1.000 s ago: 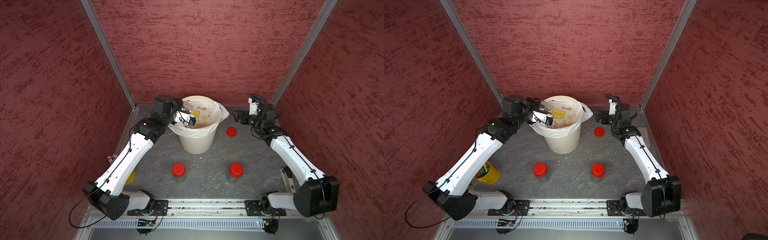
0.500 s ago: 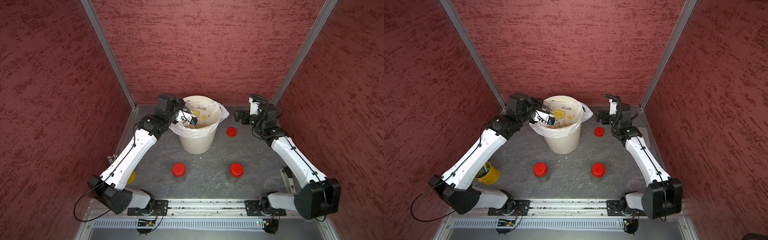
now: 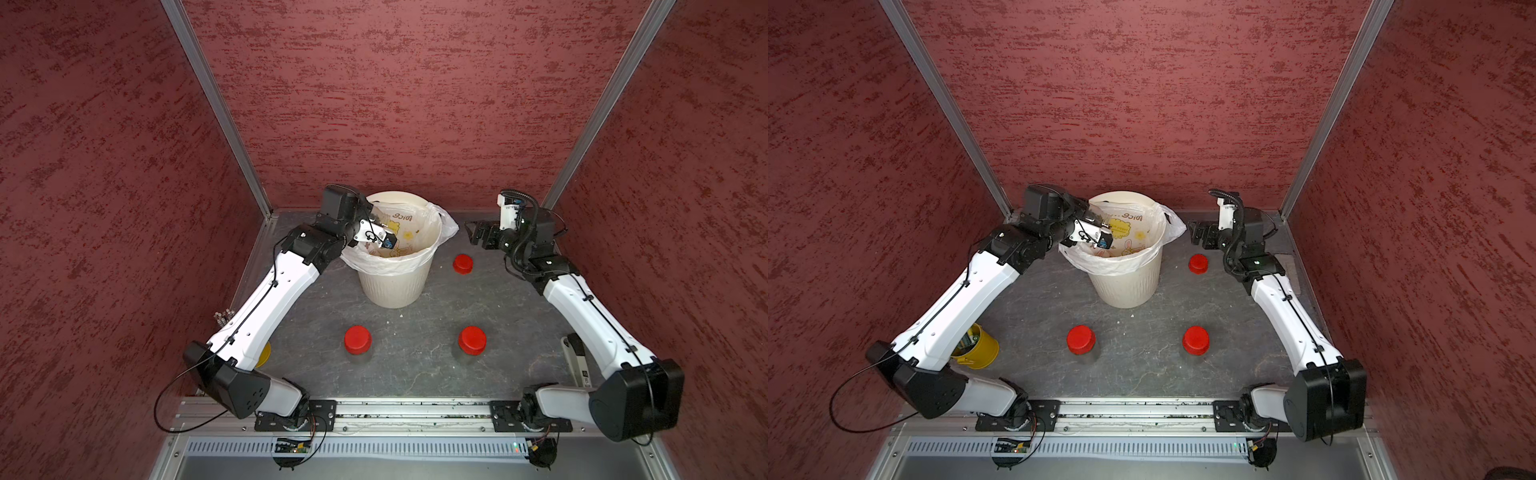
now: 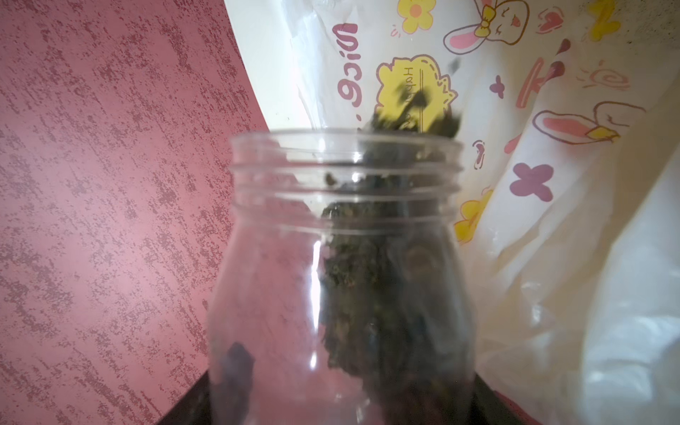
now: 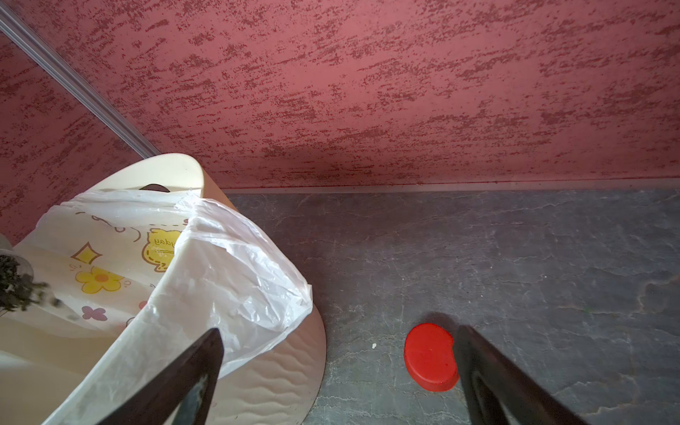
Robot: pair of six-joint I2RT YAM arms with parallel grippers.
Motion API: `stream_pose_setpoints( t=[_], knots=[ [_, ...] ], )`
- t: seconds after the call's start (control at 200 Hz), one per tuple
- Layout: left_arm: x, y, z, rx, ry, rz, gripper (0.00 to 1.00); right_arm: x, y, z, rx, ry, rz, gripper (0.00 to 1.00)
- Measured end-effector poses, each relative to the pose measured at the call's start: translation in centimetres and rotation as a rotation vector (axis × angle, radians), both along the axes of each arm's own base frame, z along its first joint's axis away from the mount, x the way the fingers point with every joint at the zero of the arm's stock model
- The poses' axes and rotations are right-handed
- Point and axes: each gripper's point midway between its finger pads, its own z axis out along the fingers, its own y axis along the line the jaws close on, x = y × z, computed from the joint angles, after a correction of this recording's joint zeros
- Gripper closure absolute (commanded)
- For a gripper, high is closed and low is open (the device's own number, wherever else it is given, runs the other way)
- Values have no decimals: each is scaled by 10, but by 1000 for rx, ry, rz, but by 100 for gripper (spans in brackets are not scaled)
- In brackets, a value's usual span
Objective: Empty moldy tea leaves from jars
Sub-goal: Pour the moldy tea leaves from the jar into the trash bin.
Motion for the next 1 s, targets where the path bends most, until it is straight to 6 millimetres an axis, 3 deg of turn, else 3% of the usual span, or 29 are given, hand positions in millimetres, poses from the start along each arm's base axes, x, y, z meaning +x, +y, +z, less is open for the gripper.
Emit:
stream_pose_setpoints(
  t=[0.185,0.401,0.626,0.837,0.997],
  knots=[
    [2,-3,9,-5,-18,0,34,-1,2,0,3,2,10,1],
    [0,-1,-2,17,11,16,34,-1,3,0,6,4,19,1],
    [-3,-8,14,10,-21,9,34,2,4,4,-1,8,25,1],
    [-4,-6,-2,39,14,23,34,1,4,5,0,8,26,1],
    [-4,-6,7,36,0,26,34,1,5,4,-1,14,27,1]
  ],
)
